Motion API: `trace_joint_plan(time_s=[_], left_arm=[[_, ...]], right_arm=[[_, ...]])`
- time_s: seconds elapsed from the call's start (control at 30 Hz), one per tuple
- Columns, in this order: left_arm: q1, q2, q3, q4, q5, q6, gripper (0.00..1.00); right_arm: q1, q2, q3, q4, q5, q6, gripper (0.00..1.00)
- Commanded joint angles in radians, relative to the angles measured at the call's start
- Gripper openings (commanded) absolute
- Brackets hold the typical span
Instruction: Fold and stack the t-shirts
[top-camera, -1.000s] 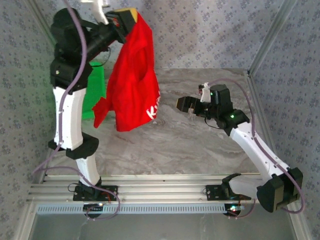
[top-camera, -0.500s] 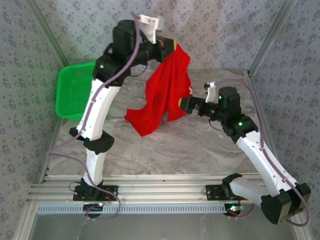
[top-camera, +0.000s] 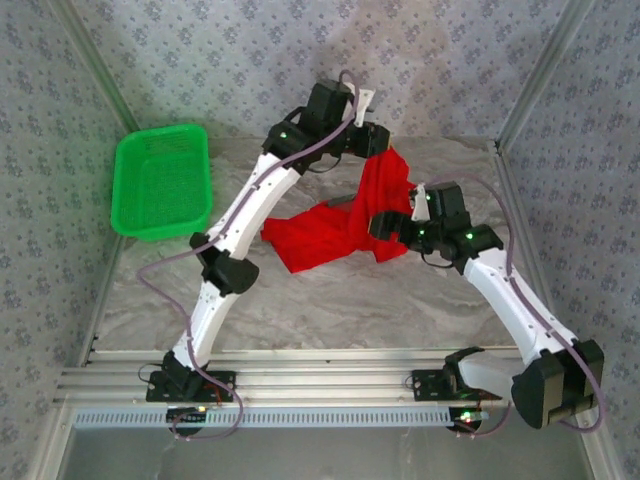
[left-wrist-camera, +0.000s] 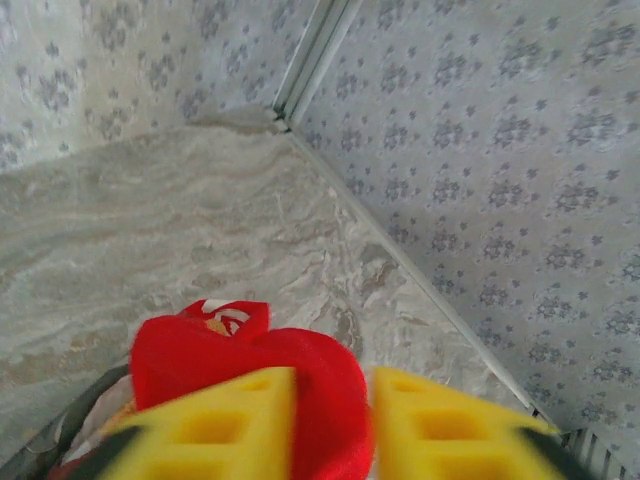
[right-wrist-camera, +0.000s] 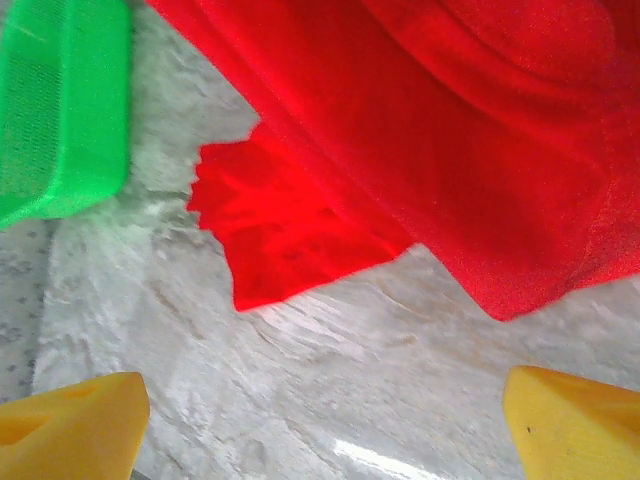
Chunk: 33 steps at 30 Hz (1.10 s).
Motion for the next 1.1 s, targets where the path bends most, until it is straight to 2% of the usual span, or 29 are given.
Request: trace_joint_plan(time_s=[0.0, 0.03, 0.1, 0.17, 0.27, 0.33, 0.37, 0.5, 0.6, 0.7, 0.87, 1.07], left_arm=[[0.054, 0.038, 0.013, 0.030, 0.048, -0.122, 0.58], [0.061, 0.034, 0.020, 0.011, 0.042, -0.125, 0.62], [0.064, -0.002, 0.035, -0.065, -0.013, -0.073, 0.83], [0.065, -0.052, 0.023, -0.158, -0.072, -0.027, 0.91], [0.073, -0.157, -0.082, -0.300, -0.156, 0.009, 0.92], [0.081, -0.273, -0.289, -0.302, -0.192, -0.004, 0.92], [0.091, -0.356, -0.454, -0.252, -0.185, -0.032, 0.92], [0.188, -0.669, -1.169, 0.159, -0.033, -0.276, 0.92], [0.229, -0.762, -1.423, 0.281, -0.042, -0.341, 0.90], [0.227, -0.757, -1.526, 0.321, -0.052, -0.339, 0.90], [0.218, -0.655, -1.551, 0.349, -0.106, -0.323, 0.89], [0.223, -0.548, -1.536, 0.401, -0.163, -0.376, 0.89]], right_arm=[[-0.004, 0.030, -0.030, -0.053, 0.042, -0.046, 0.93], [-0.004, 0.039, -0.037, -0.053, 0.045, -0.050, 0.93], [-0.008, 0.061, -0.045, -0.078, 0.050, -0.052, 0.93], [-0.014, 0.081, -0.051, -0.082, 0.052, -0.062, 0.93], [-0.026, 0.114, -0.053, -0.085, 0.050, -0.077, 0.93], [-0.031, 0.141, -0.050, -0.092, 0.053, -0.084, 0.93], [-0.033, 0.160, -0.044, -0.100, 0.062, -0.092, 0.93], [-0.050, 0.244, -0.022, -0.126, 0.099, -0.121, 0.90], [-0.059, 0.297, -0.015, -0.100, 0.125, -0.138, 0.90], [-0.077, 0.357, 0.010, -0.062, 0.137, -0.148, 0.90], [-0.095, 0.487, 0.105, -0.015, 0.181, -0.165, 0.88], [-0.111, 0.630, 0.241, 0.024, 0.219, -0.156, 0.78]])
